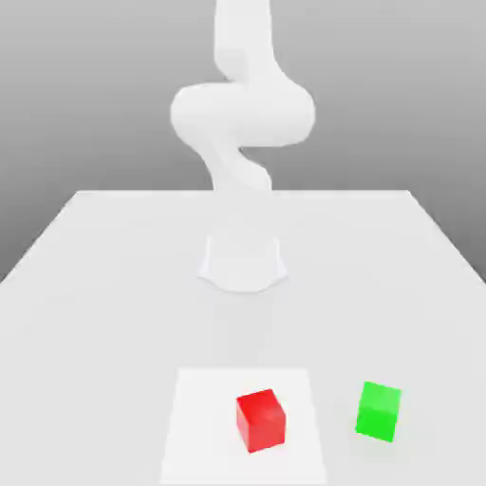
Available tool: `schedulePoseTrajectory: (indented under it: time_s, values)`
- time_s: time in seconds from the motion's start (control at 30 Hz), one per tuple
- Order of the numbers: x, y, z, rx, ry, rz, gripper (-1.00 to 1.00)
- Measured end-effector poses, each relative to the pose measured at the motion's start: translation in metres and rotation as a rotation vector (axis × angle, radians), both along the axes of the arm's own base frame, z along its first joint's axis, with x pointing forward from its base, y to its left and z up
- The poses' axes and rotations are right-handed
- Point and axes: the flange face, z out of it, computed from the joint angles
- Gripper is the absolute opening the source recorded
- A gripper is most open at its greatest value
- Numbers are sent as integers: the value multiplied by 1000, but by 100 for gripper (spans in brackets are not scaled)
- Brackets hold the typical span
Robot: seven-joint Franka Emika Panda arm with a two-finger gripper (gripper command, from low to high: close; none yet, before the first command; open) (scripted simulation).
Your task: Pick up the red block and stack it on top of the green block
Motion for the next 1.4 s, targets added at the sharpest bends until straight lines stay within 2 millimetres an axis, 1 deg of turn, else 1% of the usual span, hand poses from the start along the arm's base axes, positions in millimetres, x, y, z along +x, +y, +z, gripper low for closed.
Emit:
schedulePoseTrajectory:
  time_s: [0.07,0.17,0.27,0.37,0.43,0.53,0.6,0.7,0.77,0.9,0.93,1.1,1.13,1.17,1.23,1.33,1.37,1.4]
  values:
    - [26,2,-41,-9,68,29,0]
    - [54,5,-102,-23,165,71,0]
    - [74,9,-165,-38,261,112,0]
    - [84,14,-229,-55,356,152,0]
    - [86,17,-272,-67,419,180,0]
    - [81,20,-335,-87,514,220,0]
    - [73,22,-375,-101,577,248,0]
    - [54,23,-433,-123,672,288,0]
    - [48,22,-462,-130,700,300,0]
    - [46,22,-509,-132,709,304,0]
    - [45,22,-517,-132,709,304,-100]
    - [45,22,-517,-132,710,303,-100]
    - [45,22,-521,-132,710,303,-100]
    - [45,22,-517,-132,710,303,-100]
    - [46,22,-500,-132,710,304,-100]
    - [46,22,-468,-132,710,304,-100]
    - [45,26,-460,-138,709,321,-100]
    - [45,35,-455,-156,707,370,-100]
